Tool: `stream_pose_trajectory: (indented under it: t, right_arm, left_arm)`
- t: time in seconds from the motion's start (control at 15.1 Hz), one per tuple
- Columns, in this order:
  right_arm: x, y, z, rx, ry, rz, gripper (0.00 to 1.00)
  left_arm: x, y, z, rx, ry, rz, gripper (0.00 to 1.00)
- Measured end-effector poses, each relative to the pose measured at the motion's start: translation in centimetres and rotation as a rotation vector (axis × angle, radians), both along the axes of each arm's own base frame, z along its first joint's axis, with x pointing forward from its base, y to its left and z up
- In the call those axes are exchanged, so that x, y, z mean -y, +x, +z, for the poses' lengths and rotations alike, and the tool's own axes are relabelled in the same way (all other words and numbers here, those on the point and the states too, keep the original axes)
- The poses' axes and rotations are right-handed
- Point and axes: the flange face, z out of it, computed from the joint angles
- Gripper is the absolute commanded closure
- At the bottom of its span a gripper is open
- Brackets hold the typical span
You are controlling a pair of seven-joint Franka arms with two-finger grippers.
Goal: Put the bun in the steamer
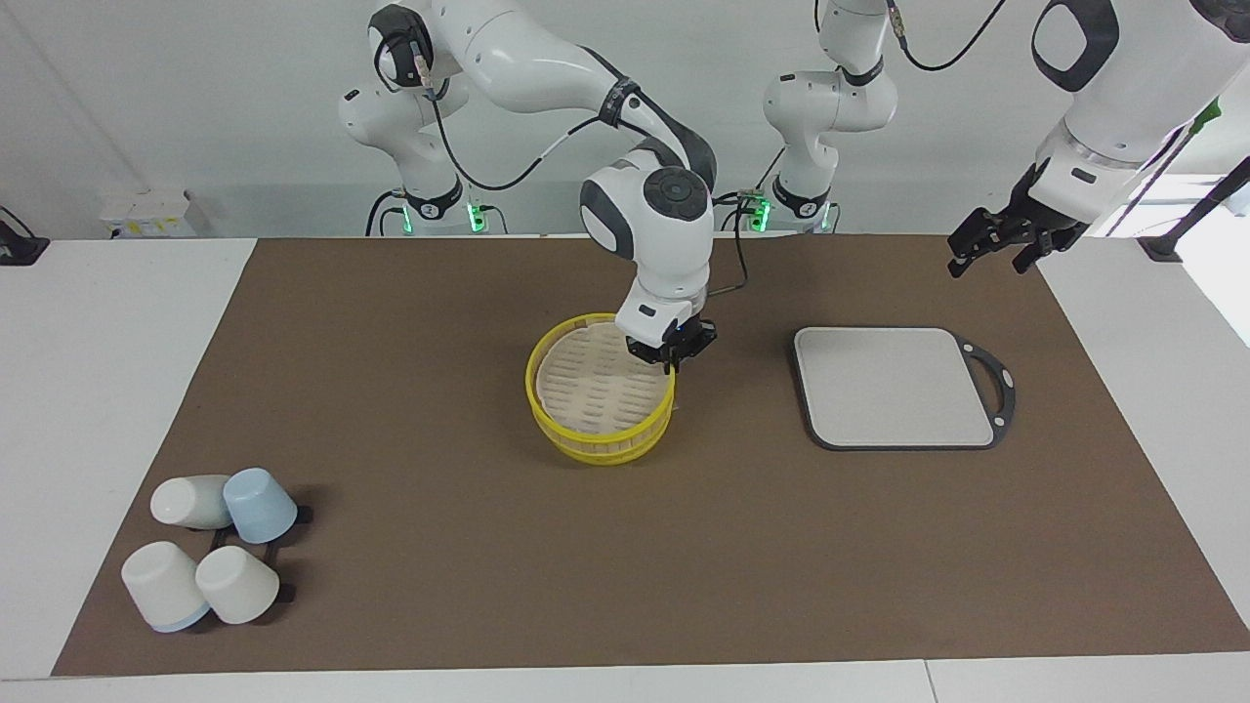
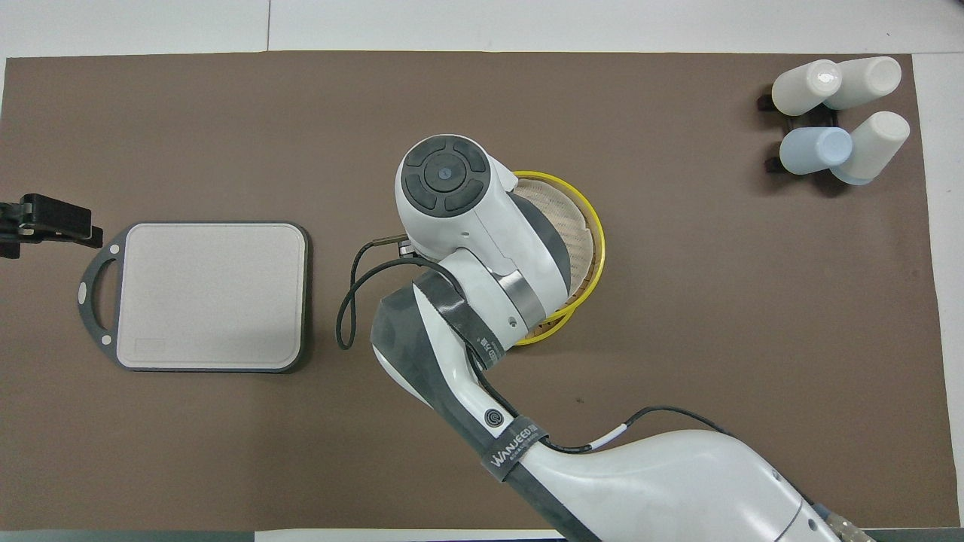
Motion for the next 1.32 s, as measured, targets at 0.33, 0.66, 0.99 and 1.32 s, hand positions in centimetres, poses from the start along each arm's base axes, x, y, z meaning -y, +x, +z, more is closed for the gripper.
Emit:
stream_pose_trajectory:
  t: [0.33,0.66,0.99,1.32]
  right_arm:
    - [0.2,-1.1,-0.4,0.006,0.005,-0.014,1.00]
    - [0.2,-1.7,-0.7,0.005,0.003,-0.011,0.44]
    - [0.1,-2.1,-0.1,0.003,0.002,-0.013,0.00]
    - [6.1,1.7,8.3,0.058,-0.095,-0.071,0.00]
  left_arm:
    - [0.5,-0.8,0.7,-0.015,0.050,-0.023,0.00]
    - [1.0,-0.9,0.9,-0.012,0.055,-0.033,0.00]
    - [1.7,-0.8,1.2,-0.004,0.044,-0.043,0.00]
    - [1.7,-0.8,1.3,-0.003,0.041,-0.043,0.00]
